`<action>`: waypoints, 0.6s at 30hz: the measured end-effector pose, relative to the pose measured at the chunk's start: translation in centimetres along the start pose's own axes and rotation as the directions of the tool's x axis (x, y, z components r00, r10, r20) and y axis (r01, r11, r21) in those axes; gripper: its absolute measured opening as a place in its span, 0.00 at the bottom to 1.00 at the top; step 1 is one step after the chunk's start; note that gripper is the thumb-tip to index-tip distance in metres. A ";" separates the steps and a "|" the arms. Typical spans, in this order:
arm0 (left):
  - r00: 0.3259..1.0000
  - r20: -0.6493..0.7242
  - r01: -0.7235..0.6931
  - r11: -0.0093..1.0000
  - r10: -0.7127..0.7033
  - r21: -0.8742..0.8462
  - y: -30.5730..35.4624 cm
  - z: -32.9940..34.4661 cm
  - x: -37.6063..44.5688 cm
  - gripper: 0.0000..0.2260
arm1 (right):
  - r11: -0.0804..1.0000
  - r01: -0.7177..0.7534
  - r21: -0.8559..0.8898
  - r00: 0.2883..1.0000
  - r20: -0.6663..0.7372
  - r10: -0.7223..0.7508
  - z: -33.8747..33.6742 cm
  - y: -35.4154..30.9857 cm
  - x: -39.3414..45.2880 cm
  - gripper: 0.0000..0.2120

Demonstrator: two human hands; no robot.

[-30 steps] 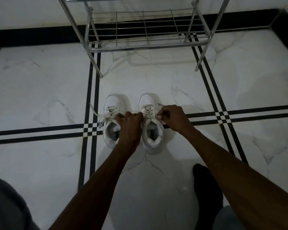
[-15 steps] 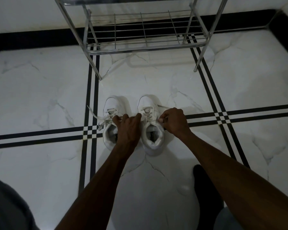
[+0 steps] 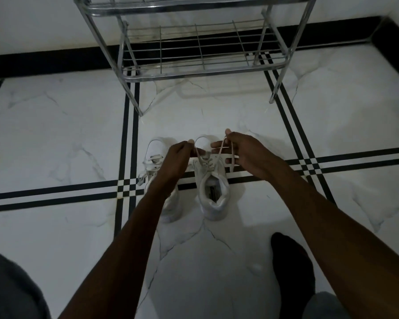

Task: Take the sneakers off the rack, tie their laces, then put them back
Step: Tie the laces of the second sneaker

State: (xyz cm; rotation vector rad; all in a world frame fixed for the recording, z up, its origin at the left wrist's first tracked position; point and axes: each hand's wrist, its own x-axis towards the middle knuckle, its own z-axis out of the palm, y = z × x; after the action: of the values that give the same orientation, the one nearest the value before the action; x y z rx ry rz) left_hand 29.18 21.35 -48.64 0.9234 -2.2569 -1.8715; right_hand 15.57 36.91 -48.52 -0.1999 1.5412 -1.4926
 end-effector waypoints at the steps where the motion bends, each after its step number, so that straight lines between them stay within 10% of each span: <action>1: 1.000 0.008 0.023 0.997 -0.022 -0.074 0.0 0.4 -0.1 0.22 | 1.000 0.012 0.027 1.000 0.007 -0.012 0.3 -0.2 0.2 0.15; 6: 0.992 -0.003 0.115 0.926 -0.124 -0.359 -0.1 1.6 0.3 0.16 | 0.996 0.084 0.010 0.996 0.006 -0.085 1.1 0.3 0.8 0.11; 18: 0.983 0.032 -0.181 0.984 0.181 0.003 -2.3 1.5 0.7 0.17 | 0.989 0.039 -0.143 0.970 -0.232 -0.072 1.2 1.3 1.9 0.13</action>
State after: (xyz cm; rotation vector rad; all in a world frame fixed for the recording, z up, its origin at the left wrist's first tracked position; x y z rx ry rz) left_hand 28.90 22.11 -51.34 0.6681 -2.2792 -1.8141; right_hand 16.00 35.06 -50.35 -0.1499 1.8456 -1.4970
